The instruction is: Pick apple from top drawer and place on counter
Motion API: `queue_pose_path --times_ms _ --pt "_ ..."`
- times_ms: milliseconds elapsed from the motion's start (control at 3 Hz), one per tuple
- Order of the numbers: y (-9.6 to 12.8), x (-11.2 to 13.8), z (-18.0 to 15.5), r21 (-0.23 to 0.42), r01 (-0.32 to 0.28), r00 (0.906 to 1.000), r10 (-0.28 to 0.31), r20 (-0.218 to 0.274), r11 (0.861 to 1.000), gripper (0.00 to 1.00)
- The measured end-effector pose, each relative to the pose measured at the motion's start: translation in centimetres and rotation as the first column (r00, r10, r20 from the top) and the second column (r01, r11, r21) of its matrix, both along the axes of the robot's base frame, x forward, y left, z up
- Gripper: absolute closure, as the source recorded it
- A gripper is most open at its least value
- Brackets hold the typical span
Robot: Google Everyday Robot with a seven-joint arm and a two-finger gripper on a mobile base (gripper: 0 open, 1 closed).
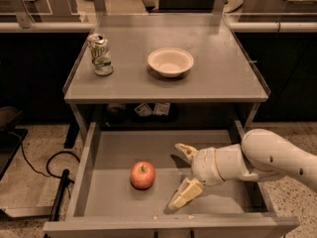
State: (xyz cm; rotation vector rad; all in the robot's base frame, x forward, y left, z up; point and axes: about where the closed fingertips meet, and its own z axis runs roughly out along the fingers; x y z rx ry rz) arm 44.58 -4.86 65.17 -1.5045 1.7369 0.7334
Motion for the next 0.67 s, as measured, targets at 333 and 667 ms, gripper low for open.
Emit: queue_pose_path --times_ms 333,667 --pt "0.7 0.8 -1.0 0.038 0.020 0.9993 -0.021 0.031 0.999 0.00" --pt "1.8 3.1 -2.3 0.081 0.035 0.9976 -0.040 0.057 0.996 0.00"
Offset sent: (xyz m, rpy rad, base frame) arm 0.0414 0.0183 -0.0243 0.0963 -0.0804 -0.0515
